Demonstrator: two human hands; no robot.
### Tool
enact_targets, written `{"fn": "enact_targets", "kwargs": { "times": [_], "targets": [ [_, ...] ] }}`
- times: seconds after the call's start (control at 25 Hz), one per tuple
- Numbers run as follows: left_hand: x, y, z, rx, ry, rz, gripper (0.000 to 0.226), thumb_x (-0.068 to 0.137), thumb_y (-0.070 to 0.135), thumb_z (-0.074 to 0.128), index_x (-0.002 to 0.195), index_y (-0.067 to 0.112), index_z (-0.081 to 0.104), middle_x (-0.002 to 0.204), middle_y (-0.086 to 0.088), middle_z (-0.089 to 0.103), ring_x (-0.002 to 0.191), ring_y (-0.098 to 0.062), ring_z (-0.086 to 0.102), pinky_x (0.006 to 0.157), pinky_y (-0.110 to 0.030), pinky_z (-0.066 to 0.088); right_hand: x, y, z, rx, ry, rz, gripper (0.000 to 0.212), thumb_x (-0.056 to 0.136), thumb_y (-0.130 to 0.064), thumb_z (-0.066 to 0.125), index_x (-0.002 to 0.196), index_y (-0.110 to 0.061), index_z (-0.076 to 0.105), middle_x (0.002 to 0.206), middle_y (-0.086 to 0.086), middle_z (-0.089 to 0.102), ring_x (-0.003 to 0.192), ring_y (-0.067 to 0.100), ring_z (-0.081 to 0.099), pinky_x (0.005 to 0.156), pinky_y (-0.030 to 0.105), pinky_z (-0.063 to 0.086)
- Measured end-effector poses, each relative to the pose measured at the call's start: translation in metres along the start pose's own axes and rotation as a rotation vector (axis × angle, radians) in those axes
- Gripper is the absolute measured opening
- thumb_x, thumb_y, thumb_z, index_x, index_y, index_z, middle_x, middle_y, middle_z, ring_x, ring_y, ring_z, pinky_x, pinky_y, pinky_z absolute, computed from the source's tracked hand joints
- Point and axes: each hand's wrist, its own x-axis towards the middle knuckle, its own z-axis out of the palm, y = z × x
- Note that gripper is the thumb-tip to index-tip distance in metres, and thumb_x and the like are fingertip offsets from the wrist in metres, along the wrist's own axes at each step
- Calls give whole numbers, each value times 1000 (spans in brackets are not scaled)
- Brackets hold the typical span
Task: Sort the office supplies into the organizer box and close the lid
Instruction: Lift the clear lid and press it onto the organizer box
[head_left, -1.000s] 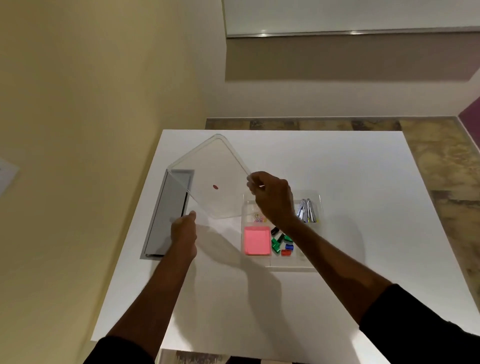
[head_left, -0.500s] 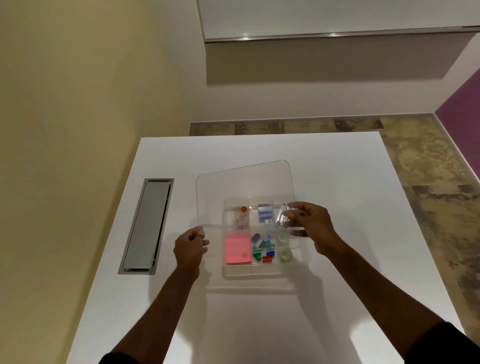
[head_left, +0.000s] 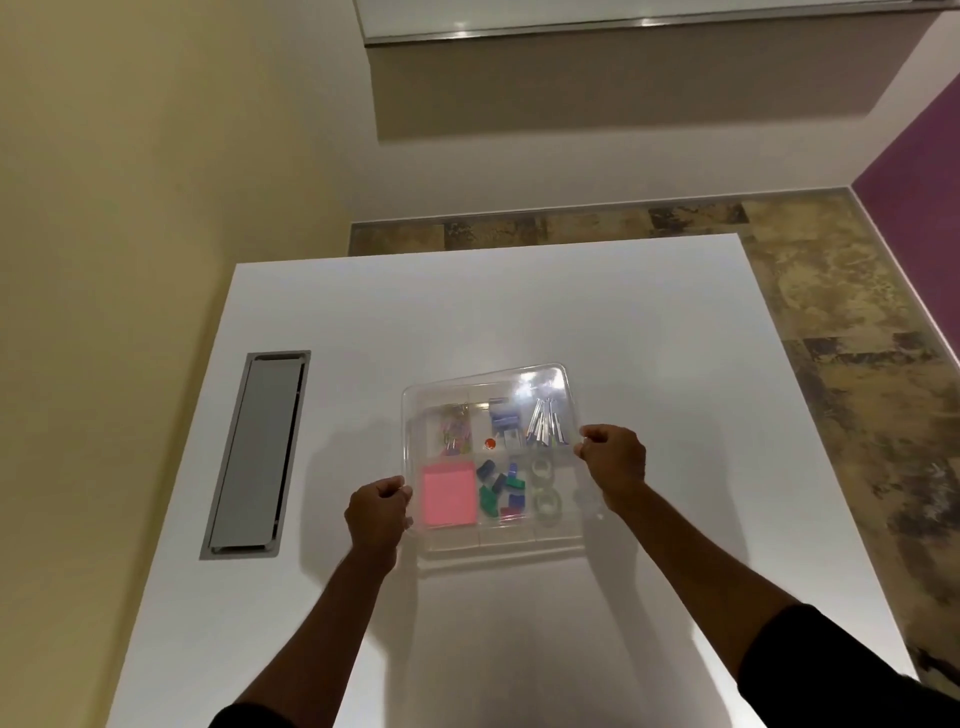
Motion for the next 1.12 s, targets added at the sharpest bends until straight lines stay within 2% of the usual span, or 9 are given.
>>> {"fn": "enact_targets", "kwargs": {
  "times": [0.12, 0.24, 0.48, 0.6, 0.88, 0.96, 1.0, 1.04, 1.12],
  "targets": [
    [5, -4, 4, 106, 12, 59, 31, 92, 10, 77, 123, 5, 75, 113, -15, 79, 98, -31, 76, 98, -53, 61, 4, 11, 6, -42, 14, 21, 35, 87, -4, 81, 122, -7, 77, 120, 11, 78, 111, 27, 73, 99, 33, 57],
    [8, -5, 8, 177, 19, 94, 32, 92, 11, 77, 123, 4, 75, 119, -14, 78, 112, -31, 74, 105, -51, 57, 5, 17, 10, -64, 31, 16, 31, 90, -3, 77, 121, -7, 77, 113, 13, 79, 105, 29, 74, 97, 39, 59],
    [8, -4, 16, 204, -7, 120, 34, 94, 10, 75, 127, 3, 72, 122, -15, 77, 109, -35, 74, 100, -55, 60, 12, 24, 11, -144, 49, 30, 33, 88, -4, 78, 120, -11, 76, 108, 11, 78, 102, 30, 74, 94, 42, 61],
    [10, -7, 17, 199, -3, 118, 29, 93, 7, 74, 122, 1, 75, 111, -12, 79, 103, -34, 75, 96, -54, 62, 14, 27, 11, -148, 33, 60, 31, 88, -5, 78, 118, -12, 77, 106, 10, 78, 101, 29, 74, 94, 43, 61],
    [13, -15, 15, 235, -29, 79, 28, 93, 12, 75, 120, 7, 76, 108, -12, 80, 98, -30, 76, 93, -55, 63, 17, 38, 6, -94, -12, 104, 30, 87, -13, 83, 116, -12, 77, 100, 8, 77, 96, 28, 74, 93, 44, 62],
    [9, -11, 16, 303, -15, 142, 34, 94, 13, 74, 127, 5, 71, 116, -17, 77, 106, -34, 74, 100, -53, 60, 13, 37, 6, -144, -28, 68, 42, 90, -18, 82, 130, -11, 70, 110, 11, 76, 106, 30, 73, 96, 44, 60],
    [5, -10, 18, 366, -10, 184, 44, 95, 15, 75, 136, 4, 65, 129, -20, 71, 117, -37, 70, 106, -52, 56, 8, 39, 6, -210, -35, 23, 56, 91, -23, 81, 142, -10, 60, 124, 15, 71, 118, 33, 69, 99, 45, 58],
    [-2, -10, 21, 439, -18, 222, 59, 95, 21, 75, 148, 3, 54, 145, -23, 60, 132, -38, 61, 111, -51, 51, 1, 41, 7, -300, -54, -41, 73, 92, -28, 81, 153, -10, 46, 143, 17, 61, 133, 35, 60, 105, 46, 54],
    [-17, -17, 30, 605, -63, 305, 89, 95, 39, 75, 163, 8, 27, 171, -18, 26, 157, -36, 29, 122, -53, 37, -19, 49, 10, -509, -131, -234, 103, 91, -41, 80, 165, -9, 17, 172, 16, 25, 158, 34, 26, 121, 45, 37]
  ]
}}
